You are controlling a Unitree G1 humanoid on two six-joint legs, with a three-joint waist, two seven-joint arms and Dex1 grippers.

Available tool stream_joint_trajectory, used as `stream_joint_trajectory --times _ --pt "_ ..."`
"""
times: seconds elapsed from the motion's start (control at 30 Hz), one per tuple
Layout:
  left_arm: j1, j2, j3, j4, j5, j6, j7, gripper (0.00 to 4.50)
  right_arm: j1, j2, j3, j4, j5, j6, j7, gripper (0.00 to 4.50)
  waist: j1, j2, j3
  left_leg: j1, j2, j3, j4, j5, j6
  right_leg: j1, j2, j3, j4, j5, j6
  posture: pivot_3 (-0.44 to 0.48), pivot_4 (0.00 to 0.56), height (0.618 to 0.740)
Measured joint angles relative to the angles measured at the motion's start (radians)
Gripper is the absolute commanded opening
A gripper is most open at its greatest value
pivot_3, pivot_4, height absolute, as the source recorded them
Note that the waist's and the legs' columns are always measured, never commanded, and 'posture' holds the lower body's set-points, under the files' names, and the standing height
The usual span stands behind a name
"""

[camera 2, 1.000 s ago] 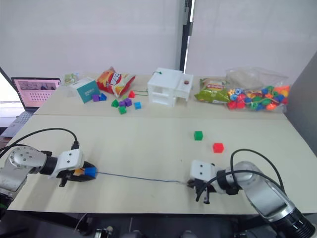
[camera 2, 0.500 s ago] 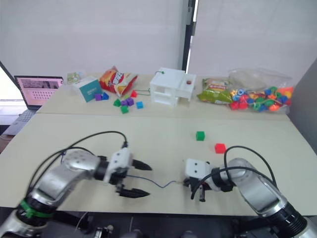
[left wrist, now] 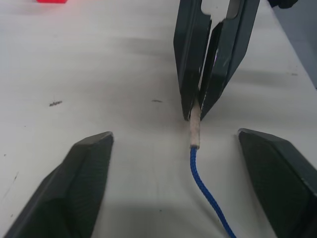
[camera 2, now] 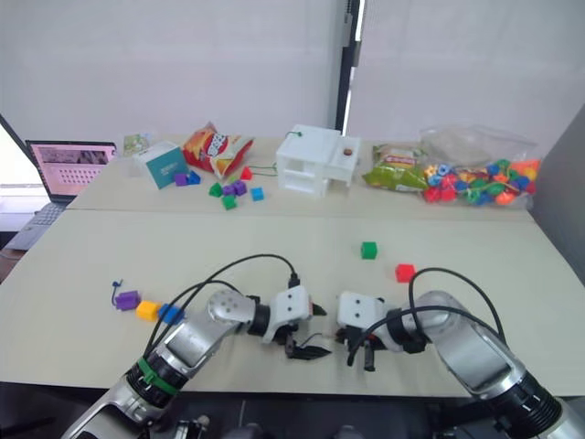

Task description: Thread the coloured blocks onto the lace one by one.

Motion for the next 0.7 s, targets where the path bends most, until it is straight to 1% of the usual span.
stream_joint_trajectory --times 0.3,0.33,0.7 --pt "0.003 0.001 0.000 -0.007 0.000 0.002 -0.014 0.14 0.006 0.000 -0.002 -0.012 -0.001 0.007 -0.008 0.00 0.001 0.000 0.000 0.000 0.000 0.000 0.000 0.000 0.000 0.000 0.000 0.000 0.000 0.000 0.000 0.000 0.150 0.740" --pt "0.006 -0.001 -0.001 -0.007 0.000 0.002 -0.018 0.02 0.006 0.000 -0.003 -0.012 -0.003 0.007 -0.011 0.00 0.001 0.000 0.000 0.000 0.000 0.000 0.000 0.000 0.000 0.000 0.000 0.000 0.000 0.000 0.000 0.000 0.150 0.740" --pt "0.006 -0.015 -0.003 -0.008 -0.002 0.002 -0.019 0.02 0.010 -0.001 -0.004 -0.013 -0.021 0.001 -0.005 0.00 0.001 0.000 0.000 0.000 0.000 0.000 0.000 0.000 0.000 0.000 0.000 0.000 0.000 0.000 0.000 0.000 0.150 0.740"
